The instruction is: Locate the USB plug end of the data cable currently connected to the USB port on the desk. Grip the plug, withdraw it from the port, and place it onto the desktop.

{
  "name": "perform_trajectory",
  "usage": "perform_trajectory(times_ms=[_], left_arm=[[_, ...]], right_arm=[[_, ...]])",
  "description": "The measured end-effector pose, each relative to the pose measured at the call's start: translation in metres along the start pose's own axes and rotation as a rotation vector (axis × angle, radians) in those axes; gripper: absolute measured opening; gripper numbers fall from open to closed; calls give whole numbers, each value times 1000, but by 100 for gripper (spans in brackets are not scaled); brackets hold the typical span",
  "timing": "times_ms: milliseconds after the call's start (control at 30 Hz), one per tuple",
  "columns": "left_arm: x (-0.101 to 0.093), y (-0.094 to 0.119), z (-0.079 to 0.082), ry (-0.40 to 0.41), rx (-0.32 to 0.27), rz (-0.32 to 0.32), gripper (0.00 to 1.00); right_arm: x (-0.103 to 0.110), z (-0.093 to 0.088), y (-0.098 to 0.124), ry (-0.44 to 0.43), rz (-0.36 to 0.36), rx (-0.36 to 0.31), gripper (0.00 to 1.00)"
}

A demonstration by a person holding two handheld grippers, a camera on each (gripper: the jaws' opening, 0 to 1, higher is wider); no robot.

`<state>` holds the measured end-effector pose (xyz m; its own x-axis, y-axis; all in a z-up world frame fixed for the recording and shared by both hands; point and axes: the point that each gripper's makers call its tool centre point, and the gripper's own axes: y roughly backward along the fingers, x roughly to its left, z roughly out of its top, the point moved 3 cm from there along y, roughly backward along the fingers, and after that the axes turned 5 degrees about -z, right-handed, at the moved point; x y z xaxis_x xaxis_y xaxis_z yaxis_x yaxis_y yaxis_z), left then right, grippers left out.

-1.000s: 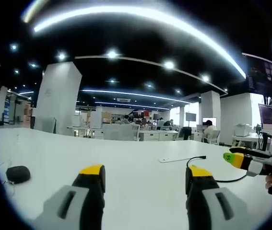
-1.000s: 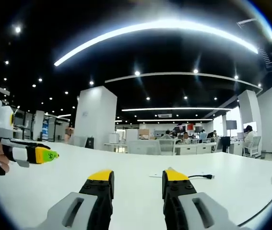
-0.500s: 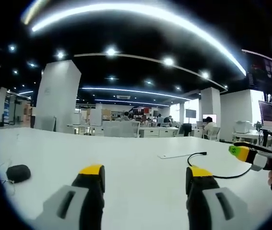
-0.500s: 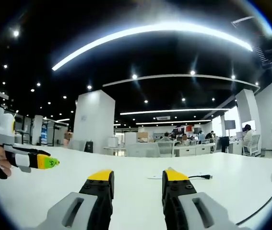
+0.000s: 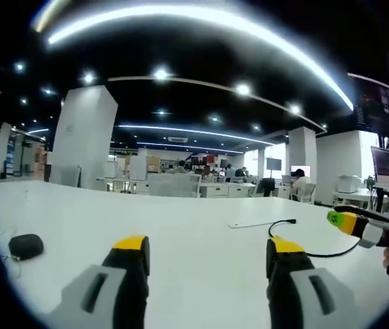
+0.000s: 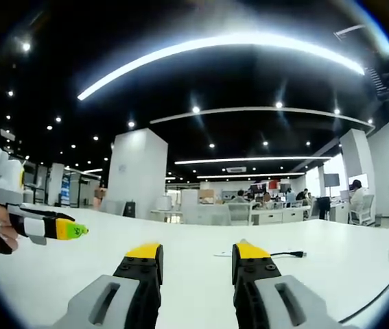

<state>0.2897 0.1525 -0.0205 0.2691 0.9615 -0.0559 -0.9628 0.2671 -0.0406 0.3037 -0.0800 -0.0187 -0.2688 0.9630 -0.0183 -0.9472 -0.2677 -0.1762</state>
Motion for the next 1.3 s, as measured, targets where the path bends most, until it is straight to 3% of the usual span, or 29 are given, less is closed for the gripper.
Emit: perform_trajectory(times_ms=[1300], left_arm=[[0, 1, -5, -1, 9, -8, 70]], right_arm=[[2, -3, 3, -21, 14, -3, 41]])
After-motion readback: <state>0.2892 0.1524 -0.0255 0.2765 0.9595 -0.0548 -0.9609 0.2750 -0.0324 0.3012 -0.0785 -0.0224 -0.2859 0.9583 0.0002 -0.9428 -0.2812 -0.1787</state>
